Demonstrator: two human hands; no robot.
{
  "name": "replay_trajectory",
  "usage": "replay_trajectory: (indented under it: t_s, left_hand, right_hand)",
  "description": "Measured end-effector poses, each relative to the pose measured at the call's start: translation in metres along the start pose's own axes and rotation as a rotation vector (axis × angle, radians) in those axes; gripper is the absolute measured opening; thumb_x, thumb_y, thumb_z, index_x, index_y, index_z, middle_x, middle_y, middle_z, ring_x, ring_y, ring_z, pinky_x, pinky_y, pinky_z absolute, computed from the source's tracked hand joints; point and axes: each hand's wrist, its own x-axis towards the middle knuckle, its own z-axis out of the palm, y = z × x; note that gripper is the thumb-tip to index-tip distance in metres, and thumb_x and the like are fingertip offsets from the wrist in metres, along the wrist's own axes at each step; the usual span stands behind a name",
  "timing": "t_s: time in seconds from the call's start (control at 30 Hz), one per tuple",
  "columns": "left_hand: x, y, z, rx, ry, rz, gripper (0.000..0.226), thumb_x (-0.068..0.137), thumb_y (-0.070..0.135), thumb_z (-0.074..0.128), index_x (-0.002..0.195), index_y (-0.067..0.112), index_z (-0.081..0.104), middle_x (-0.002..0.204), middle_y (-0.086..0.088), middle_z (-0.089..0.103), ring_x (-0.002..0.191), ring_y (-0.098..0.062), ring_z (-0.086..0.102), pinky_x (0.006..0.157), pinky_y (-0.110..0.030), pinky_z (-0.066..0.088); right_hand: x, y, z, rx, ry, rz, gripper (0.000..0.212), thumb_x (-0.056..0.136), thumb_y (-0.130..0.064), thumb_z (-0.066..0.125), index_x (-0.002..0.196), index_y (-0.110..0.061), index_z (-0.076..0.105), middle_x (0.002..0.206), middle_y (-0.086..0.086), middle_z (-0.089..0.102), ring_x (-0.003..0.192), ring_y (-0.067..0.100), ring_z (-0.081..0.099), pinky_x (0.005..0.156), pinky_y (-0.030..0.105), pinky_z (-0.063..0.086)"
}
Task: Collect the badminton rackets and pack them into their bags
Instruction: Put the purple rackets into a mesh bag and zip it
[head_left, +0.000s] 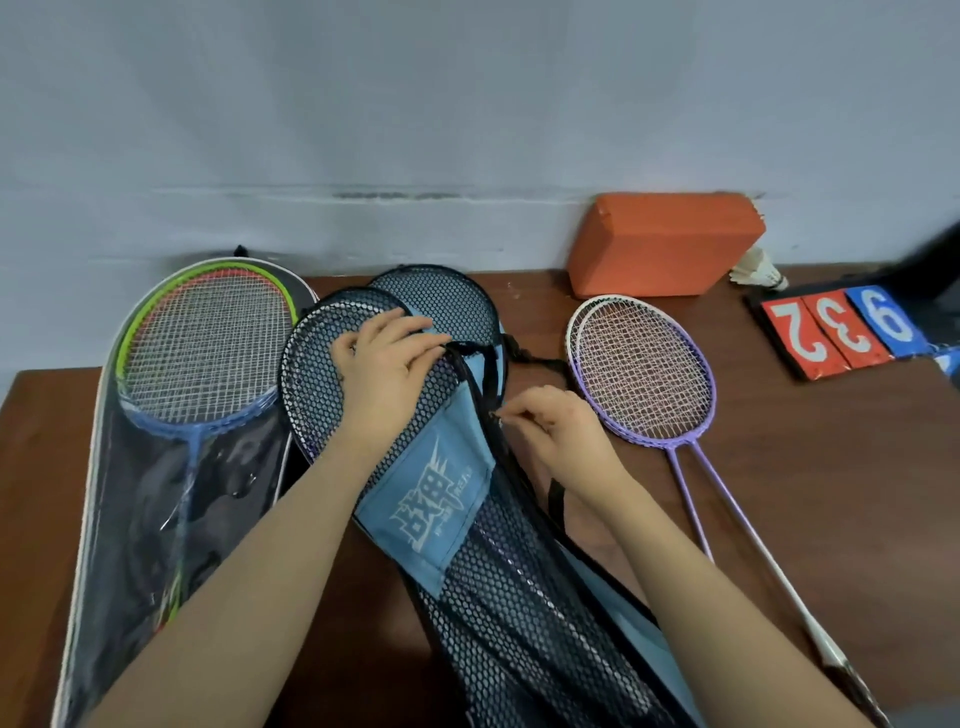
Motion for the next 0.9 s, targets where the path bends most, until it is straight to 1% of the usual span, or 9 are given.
replay_trajectory:
  t_s: [0.13,0.27,0.37,0.43,0.47,0.57,0.7,0.83,0.9]
  left_hand:
    - [0.002,0.007,0.012,0.004,-0.033,-0.091,0.018,0.090,0.029,0.056,0.100,0.028,0.072,0.118,0.008,0.063,0.124,-0.018,0.042,0.094,-0.034,0.013]
    - [0.001,0.015,0.012,0.079,-0.069,-0.118,0.020,0.092,0.025,0.054,0.106,0.027,0.069,0.128,0.007,0.057,0.129,-0.018,0.035,0.096,-0.039,0.015]
    - [-0.015,0.035,0.007,0.067,-0.255,0.083,0.027,0.092,0.024,0.051,0.116,0.030,0.061,0.142,0.008,0.042,0.137,-0.020,0.022,0.100,-0.038,0.008]
    - [-0.041,0.045,0.005,0.093,-0.384,0.290,0.027,0.093,0.034,0.045,0.113,0.035,0.062,0.142,0.011,0.041,0.139,-0.022,0.018,0.099,-0.037,0.005]
    - [-0.055,0.047,0.004,0.090,-0.416,0.333,0.030,0.091,0.041,0.041,0.109,0.035,0.064,0.139,0.012,0.044,0.139,-0.022,0.019,0.099,-0.037,0.005]
    - [-0.078,0.045,0.004,-0.023,-0.391,0.251,0.032,0.086,0.048,0.037,0.097,0.035,0.065,0.125,0.021,0.051,0.135,-0.017,0.022,0.096,-0.034,0.008]
    - [-0.080,0.036,0.008,-0.093,-0.354,0.189,0.005,0.084,0.036,0.062,0.080,0.035,0.065,0.105,0.029,0.053,0.130,-0.011,0.029,0.092,-0.025,0.004]
    - [-0.073,0.036,0.017,-0.149,-0.320,0.066,0.006,0.083,0.028,0.066,0.081,0.028,0.071,0.100,0.024,0.057,0.129,-0.010,0.034,0.095,-0.033,0.008]
    - [-0.070,0.038,0.026,-0.178,-0.301,0.025,0.007,0.085,0.026,0.064,0.083,0.025,0.071,0.101,0.019,0.059,0.128,-0.011,0.035,0.093,-0.032,0.008]
  right_hand:
    - [-0.035,0.014,-0.012,0.063,-0.045,0.143,0.012,0.084,-0.011,0.065,0.087,-0.021,0.071,0.085,-0.013,0.068,0.084,0.008,0.062,0.078,0.040,0.052]
    - [-0.051,0.012,-0.021,0.115,-0.017,0.188,0.014,0.084,-0.011,0.064,0.085,-0.024,0.070,0.082,-0.019,0.067,0.082,0.003,0.062,0.077,0.039,0.053]
    - [-0.053,0.001,-0.023,0.116,0.005,0.137,0.011,0.085,-0.011,0.063,0.088,-0.020,0.069,0.081,-0.024,0.062,0.081,0.004,0.061,0.077,0.038,0.052]
    - [-0.056,-0.002,-0.022,0.105,0.039,0.107,0.009,0.086,-0.012,0.063,0.090,-0.017,0.069,0.082,-0.022,0.062,0.082,0.006,0.062,0.077,0.037,0.052]
    - [-0.059,-0.004,-0.022,0.107,0.056,0.105,0.009,0.086,-0.013,0.062,0.090,-0.017,0.069,0.084,-0.018,0.064,0.083,0.006,0.062,0.078,0.035,0.052]
    - [-0.067,-0.008,-0.021,0.077,0.063,0.073,0.011,0.085,-0.017,0.060,0.091,-0.016,0.070,0.087,-0.011,0.068,0.084,0.004,0.062,0.078,0.027,0.051]
    - [-0.070,-0.012,-0.014,-0.051,0.021,0.031,0.013,0.085,-0.017,0.059,0.091,-0.014,0.070,0.088,-0.006,0.070,0.084,0.005,0.058,0.074,0.020,0.044]
    - [-0.080,-0.004,-0.013,-0.131,0.014,0.115,0.009,0.084,-0.014,0.061,0.088,-0.015,0.069,0.085,-0.005,0.069,0.079,0.013,0.061,0.068,0.026,0.045]
    - [-0.095,0.006,-0.017,-0.211,0.000,0.168,0.004,0.082,-0.012,0.063,0.083,-0.015,0.066,0.078,-0.004,0.067,0.075,0.018,0.060,0.064,0.026,0.039]
